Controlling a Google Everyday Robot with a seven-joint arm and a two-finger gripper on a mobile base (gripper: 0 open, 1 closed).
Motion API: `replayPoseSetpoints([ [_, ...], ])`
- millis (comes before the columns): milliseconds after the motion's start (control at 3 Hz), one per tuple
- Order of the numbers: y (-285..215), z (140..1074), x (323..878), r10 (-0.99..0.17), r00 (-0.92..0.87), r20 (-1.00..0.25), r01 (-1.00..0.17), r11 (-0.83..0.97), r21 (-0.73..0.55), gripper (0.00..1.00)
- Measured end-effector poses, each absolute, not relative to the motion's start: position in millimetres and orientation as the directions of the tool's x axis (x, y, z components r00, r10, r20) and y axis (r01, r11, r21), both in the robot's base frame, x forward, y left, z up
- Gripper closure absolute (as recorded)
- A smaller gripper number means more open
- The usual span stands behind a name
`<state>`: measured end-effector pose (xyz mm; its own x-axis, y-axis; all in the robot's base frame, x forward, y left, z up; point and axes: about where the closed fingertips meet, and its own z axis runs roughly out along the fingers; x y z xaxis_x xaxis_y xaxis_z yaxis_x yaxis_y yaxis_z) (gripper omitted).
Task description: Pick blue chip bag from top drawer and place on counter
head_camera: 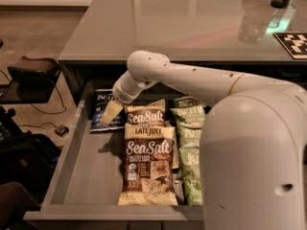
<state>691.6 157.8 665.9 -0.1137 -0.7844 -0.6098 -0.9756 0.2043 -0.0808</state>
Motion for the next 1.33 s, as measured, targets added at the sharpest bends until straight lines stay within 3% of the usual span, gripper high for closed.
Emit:
replayPoseSetpoints([
  [1333,181.6,591.5,703.7,-0.812,-0.217,-0.541,-0.971,0.236,0.036,0.0],
])
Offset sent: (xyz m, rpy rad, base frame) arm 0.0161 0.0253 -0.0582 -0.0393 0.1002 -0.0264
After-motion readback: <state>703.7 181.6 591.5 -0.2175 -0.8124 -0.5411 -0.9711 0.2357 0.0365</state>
